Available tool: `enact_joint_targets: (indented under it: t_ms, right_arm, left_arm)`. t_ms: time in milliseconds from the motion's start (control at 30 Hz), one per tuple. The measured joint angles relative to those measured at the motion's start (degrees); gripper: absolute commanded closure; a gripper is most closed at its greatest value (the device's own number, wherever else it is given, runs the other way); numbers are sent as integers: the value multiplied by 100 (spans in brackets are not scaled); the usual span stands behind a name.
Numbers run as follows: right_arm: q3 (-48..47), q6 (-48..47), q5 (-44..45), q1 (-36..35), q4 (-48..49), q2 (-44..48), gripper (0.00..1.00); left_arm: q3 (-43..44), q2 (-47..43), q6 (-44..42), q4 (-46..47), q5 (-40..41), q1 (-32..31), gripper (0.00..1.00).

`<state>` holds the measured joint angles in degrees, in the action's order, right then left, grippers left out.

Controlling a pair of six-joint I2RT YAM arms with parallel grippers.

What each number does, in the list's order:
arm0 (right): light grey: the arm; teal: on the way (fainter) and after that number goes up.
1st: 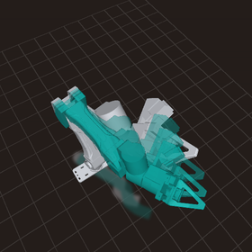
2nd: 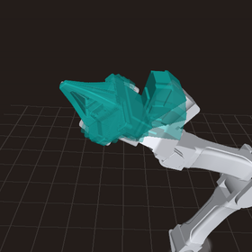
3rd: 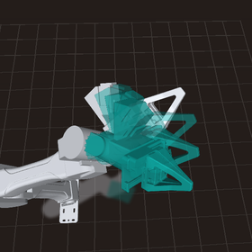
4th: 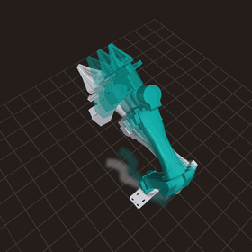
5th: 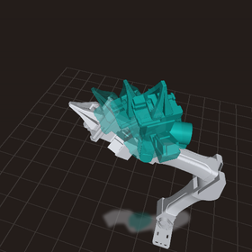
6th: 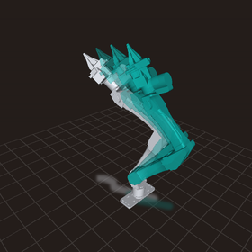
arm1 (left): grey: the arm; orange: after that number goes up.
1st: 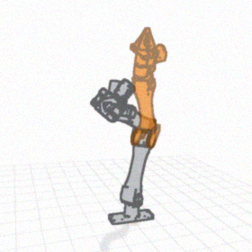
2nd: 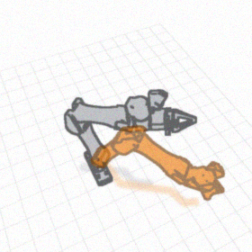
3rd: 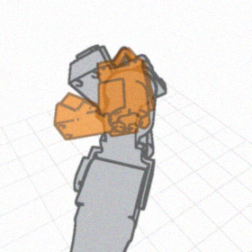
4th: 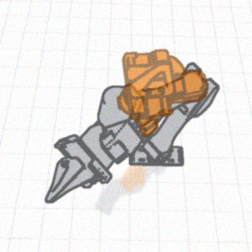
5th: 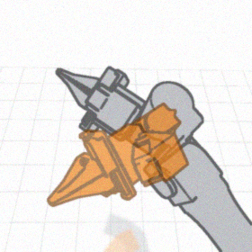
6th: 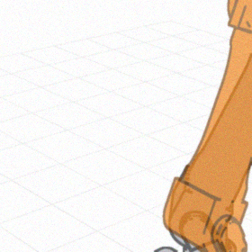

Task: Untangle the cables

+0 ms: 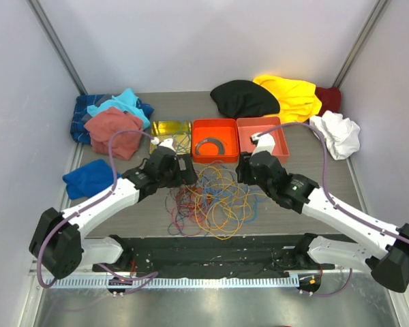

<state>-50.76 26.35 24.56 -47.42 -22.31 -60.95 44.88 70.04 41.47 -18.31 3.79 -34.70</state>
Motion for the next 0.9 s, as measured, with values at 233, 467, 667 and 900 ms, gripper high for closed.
enact_joint_targets:
  t_ms: [233,467,667,900]
  right_arm:
    - [754,330,-11,0,-136,619,48]
    - [957,452,-15,0,-146,769,48]
    - [960,520,-26,0,-127,629,49]
    - [1019,529,-15,0,-129,632,49]
  left_arm:
    - [332,350,149,509,-199,-721,0]
    - [822,984,-103,413,-188,-1281,15]
    - [901,1504,-179,243,-166,-1565,34]
    - [855,1561,-144,74,28,-1554,54]
